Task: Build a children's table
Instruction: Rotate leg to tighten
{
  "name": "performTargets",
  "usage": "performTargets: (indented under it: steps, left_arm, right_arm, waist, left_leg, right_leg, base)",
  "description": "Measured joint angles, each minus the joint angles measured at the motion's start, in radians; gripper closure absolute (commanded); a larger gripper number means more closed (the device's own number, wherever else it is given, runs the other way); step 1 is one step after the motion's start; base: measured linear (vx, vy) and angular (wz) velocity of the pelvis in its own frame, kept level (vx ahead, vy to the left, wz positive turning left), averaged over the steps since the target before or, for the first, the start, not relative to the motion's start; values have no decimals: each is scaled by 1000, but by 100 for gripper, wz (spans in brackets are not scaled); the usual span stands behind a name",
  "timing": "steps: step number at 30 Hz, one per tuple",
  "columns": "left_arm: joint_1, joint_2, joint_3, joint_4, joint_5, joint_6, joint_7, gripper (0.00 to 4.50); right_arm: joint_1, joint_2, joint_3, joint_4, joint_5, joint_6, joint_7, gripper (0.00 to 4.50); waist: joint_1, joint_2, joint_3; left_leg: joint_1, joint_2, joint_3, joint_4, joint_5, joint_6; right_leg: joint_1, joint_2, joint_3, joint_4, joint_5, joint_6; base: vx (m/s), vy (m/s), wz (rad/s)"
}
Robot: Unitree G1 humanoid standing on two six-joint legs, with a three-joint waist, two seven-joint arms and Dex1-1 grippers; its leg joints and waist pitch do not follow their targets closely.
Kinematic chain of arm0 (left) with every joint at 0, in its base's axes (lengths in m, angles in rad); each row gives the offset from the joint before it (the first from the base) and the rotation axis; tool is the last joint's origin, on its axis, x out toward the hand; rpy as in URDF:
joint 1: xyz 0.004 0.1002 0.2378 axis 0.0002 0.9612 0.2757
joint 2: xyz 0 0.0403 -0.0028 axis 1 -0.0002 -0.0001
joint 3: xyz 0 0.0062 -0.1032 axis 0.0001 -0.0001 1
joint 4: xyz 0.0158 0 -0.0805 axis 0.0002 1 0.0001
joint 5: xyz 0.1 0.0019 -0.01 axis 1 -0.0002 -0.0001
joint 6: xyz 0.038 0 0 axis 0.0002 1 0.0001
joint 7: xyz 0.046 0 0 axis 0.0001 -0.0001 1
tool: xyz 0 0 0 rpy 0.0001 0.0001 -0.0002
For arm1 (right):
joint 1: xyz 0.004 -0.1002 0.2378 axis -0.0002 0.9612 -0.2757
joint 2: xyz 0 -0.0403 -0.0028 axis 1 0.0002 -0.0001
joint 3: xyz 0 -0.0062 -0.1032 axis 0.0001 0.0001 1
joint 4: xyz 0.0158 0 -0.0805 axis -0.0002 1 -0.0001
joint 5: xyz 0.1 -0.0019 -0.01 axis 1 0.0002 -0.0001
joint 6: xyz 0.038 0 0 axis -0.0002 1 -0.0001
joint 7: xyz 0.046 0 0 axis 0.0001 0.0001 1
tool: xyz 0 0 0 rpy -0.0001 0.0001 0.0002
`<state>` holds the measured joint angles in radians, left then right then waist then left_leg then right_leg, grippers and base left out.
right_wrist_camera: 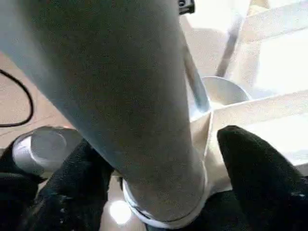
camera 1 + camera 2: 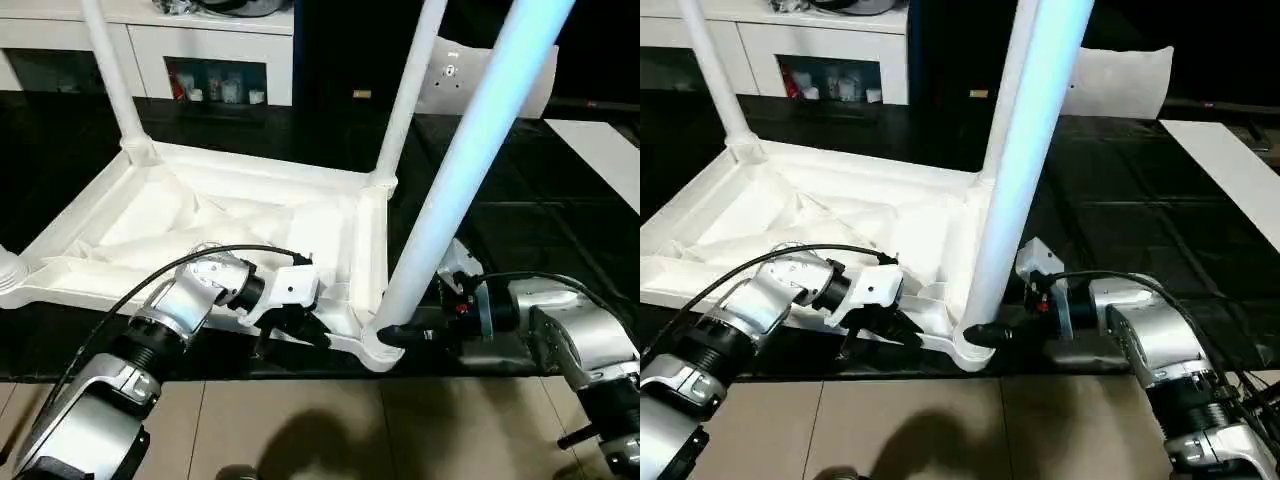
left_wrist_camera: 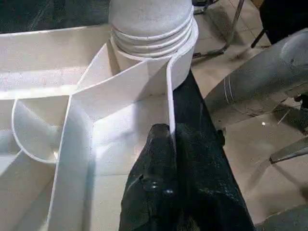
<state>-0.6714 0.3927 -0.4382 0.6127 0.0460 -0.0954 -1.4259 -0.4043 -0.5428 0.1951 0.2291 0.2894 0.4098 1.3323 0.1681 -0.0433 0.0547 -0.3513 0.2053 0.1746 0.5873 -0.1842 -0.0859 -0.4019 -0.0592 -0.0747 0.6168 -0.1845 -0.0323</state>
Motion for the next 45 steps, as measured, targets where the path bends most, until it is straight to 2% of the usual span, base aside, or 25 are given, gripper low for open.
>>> performTargets:
  steps: [4,6,7,9,13,15,18,22,25,28,29,30,31,33,35,36,39,40,41,45]
  left_arm:
    - [0,-1,0,1,-1,-1,-1,450]
    - [0,-6,1,1,-3,-1,0,450]
    - [0,-6,2,2,-2,-1,1,450]
    - [4,1,10,3,-1,2,7,450]
    - [17,12,30,4,-1,25,16,450]
    - [28,12,51,-1,-4,57,35,450]
    - [38,8,84,-11,-8,136,99,450]
    - [41,-49,130,-19,9,256,290,450]
    - [33,-117,149,-16,18,318,415,450]
    - [-31,-218,172,56,37,383,590,450]
    - [-42,-233,174,69,37,390,616,450]
    - [-47,-239,175,75,37,395,634,450]
    - [-50,-246,175,78,39,395,647,450]
    - [-54,-244,175,78,39,394,647,450]
    - [-56,-238,175,78,39,387,642,450]
    - [-56,-235,175,78,40,382,639,450]
    - [-58,-212,168,78,48,345,623,450]
    - [-58,-200,163,83,50,319,611,450]
    - [-58,-188,156,88,52,294,597,450]
    - [-56,-126,138,100,56,215,512,450]
  right_arm:
    - [-1,0,8,7,12,1,26,163]
    - [-26,25,12,72,12,-8,45,176]
    - [-39,35,13,102,9,-19,58,197]
    - [-73,62,17,179,2,-60,77,212]
    - [-108,107,13,276,-9,-128,79,225]
    - [-111,132,-3,319,-7,-155,61,227]
    - [-133,178,-40,400,-3,-200,-12,232]
    - [-222,252,-103,572,-9,-253,-239,239]
    - [-236,280,-143,589,-15,-256,-403,240]
    - [-206,365,-213,468,-58,-211,-723,240]
    - [-202,376,-219,450,-69,-208,-769,240]
    - [-199,380,-222,442,-72,-207,-797,207]
    - [-199,384,-223,441,-78,-216,-815,207]
    - [-197,395,-228,422,-76,-199,-826,174]
    - [-194,394,-226,398,-75,-180,-824,167]
    - [-193,392,-224,390,-75,-176,-821,142]
    - [-156,370,-208,316,-68,-151,-784,131]
    - [-135,353,-198,282,-65,-148,-753,126]
    - [-122,327,-186,258,-64,-146,-718,100]
    - [-98,211,-185,206,-50,-126,-584,71]
  waist:
    - [0,0,0]
    - [-2,0,0]
    - [-3,0,0]
    - [-9,-1,-1]
    - [-30,-2,-2]
    - [-37,-3,-2]
    - [-56,-2,-3]
    - [-93,0,-2]
    - [-108,0,-2]
    - [-104,7,1]
    - [-101,8,1]
    - [-97,9,1]
    - [-93,9,1]
    - [-89,11,1]
    - [-84,11,2]
    - [-83,12,2]
    - [-79,12,3]
    - [-77,13,3]
    - [-75,14,4]
    - [-70,13,4]
  left_leg:
    - [0,0,0,0,0,0]
    - [0,0,0,0,0,0]
    - [0,0,0,0,0,0]
    - [1,1,0,1,0,0]
    - [1,1,0,3,1,-1]
    - [3,1,0,3,1,-1]
    - [3,1,0,4,2,-3]
    - [4,1,0,6,2,-3]
    - [3,1,-1,6,2,-3]
    - [2,1,-3,5,2,-3]
    - [0,1,-3,4,3,-4]
    - [0,1,-3,2,2,-4]
    - [-1,1,-2,-1,2,-4]
    - [-2,2,-2,-3,2,-4]
    - [-3,2,-2,-4,2,-4]
    - [-3,2,-2,-4,2,-4]
    - [-7,2,-3,-4,2,-4]
    - [-9,2,-3,-4,2,-4]
    - [-10,2,-3,-3,2,-3]
    - [-13,2,-4,-1,2,-3]
  right_leg:
    - [0,0,0,0,0,0]
    - [0,0,0,0,0,0]
    - [0,0,0,0,0,0]
    - [0,0,0,2,0,0]
    - [3,0,0,2,-1,4]
    - [5,0,0,2,-2,4]
    - [5,0,0,2,-1,4]
    - [3,0,-1,-1,1,1]
    - [3,0,-4,-5,5,-2]
    - [-3,0,-4,-4,11,0]
    - [-4,0,-4,-4,15,-3]
    - [-5,1,-5,-4,15,-4]
    - [-5,1,-5,-5,15,-4]
    - [-5,1,-7,-5,13,-5]
    - [-7,1,-7,-6,13,-5]
    - [-8,1,-7,-6,13,-5]
    - [-13,1,-8,-6,12,-5]
    - [-14,1,-8,-6,12,-5]
    - [-14,1,-8,-6,12,-5]
    - [-16,1,-9,-6,13,-5]
  base:
    - [0,0,0]
    - [0,0,0]
    - [0,0,0]
    - [0,0,0]
    - [0,0,0]
    - [0,0,0]
    - [0,0,0]
    - [0,0,0]
    - [0,0,0]
    - [0,0,0]
    - [0,0,0]
    - [0,0,0]
    - [0,0,0]
    - [0,0,0]
    - [0,0,0]
    - [0,0,0]
    - [0,0,0]
    - [0,0,0]
    - [0,0,0]
    - [0,0,0]
